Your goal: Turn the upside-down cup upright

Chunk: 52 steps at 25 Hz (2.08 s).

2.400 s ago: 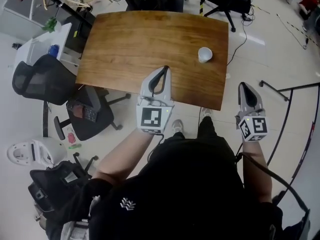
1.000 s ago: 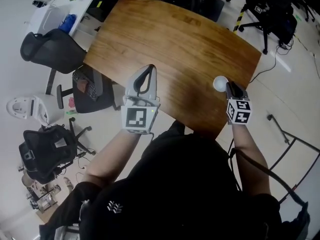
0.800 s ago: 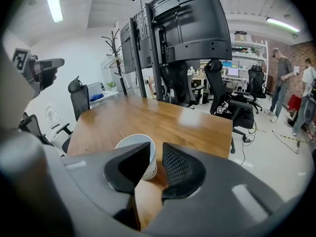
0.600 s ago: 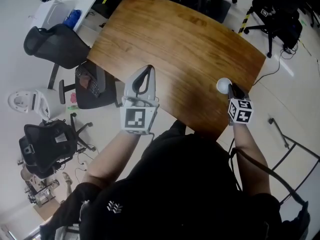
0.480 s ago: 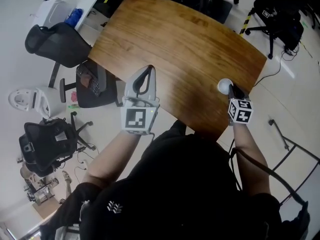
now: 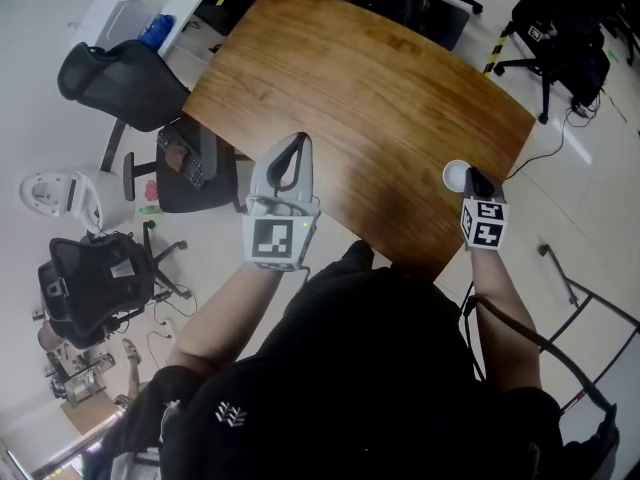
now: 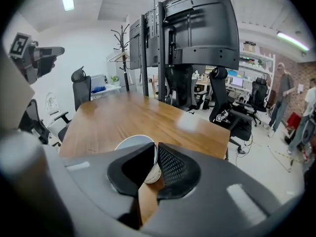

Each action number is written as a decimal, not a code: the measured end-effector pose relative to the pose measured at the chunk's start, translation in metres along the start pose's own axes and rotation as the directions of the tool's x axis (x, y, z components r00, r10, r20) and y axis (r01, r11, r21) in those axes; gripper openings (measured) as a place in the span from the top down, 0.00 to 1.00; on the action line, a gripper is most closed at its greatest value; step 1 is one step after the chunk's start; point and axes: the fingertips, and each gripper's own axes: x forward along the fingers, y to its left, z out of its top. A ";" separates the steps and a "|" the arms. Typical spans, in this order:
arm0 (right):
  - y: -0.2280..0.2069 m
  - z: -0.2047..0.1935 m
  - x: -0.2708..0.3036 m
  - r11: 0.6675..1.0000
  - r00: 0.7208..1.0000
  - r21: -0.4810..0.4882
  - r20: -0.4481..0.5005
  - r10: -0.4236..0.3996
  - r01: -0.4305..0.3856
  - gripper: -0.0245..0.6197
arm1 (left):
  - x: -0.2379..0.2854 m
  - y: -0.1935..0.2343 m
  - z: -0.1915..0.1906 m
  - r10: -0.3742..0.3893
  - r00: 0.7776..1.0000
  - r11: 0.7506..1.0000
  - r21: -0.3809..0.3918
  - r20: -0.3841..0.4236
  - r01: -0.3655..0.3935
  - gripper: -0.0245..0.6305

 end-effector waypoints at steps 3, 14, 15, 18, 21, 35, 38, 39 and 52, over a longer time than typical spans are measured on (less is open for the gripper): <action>-0.010 0.002 -0.004 0.992 0.998 -0.107 -0.001 -0.070 0.069 0.92 | -0.003 -0.003 0.003 -0.008 1.000 1.000 0.016 0.008 0.007 0.96; 0.046 0.004 0.007 0.977 0.999 -0.214 0.012 0.031 -0.027 0.90 | -0.015 0.005 0.008 0.021 1.000 0.999 0.042 0.010 -0.022 0.96; 0.050 0.003 0.009 0.984 0.998 -0.170 0.018 0.056 -0.052 0.89 | -0.016 0.006 0.008 0.026 1.000 0.999 0.041 0.008 -0.026 0.96; 0.053 -0.011 0.017 0.994 0.995 -0.046 -0.002 0.100 -0.100 0.88 | -0.020 0.011 0.008 0.039 0.999 0.999 0.037 0.000 -0.039 0.96; 0.052 -0.021 0.021 0.992 0.992 0.038 0.031 0.120 -0.121 0.87 | -0.024 0.011 0.008 0.043 0.999 0.998 0.045 -0.003 -0.043 0.96; 0.051 -0.006 0.005 0.981 0.970 0.031 0.158 0.184 -0.191 0.82 | -0.023 0.005 0.012 0.041 0.999 0.997 0.061 0.000 -0.041 0.96; 0.015 -0.009 0.001 0.987 0.981 0.082 0.151 0.124 -0.138 0.80 | -0.021 0.003 0.013 0.038 0.999 0.998 0.057 0.002 -0.038 0.96; 0.002 -0.013 0.003 0.985 0.985 0.118 0.133 0.110 -0.126 0.78 | -0.020 0.002 0.013 0.037 0.999 0.998 0.057 0.001 -0.037 0.96; -0.007 -0.028 0.032 0.851 0.945 0.417 0.073 0.320 -0.320 0.72 | -0.013 0.001 0.018 0.037 0.999 0.997 0.069 -0.011 -0.036 0.96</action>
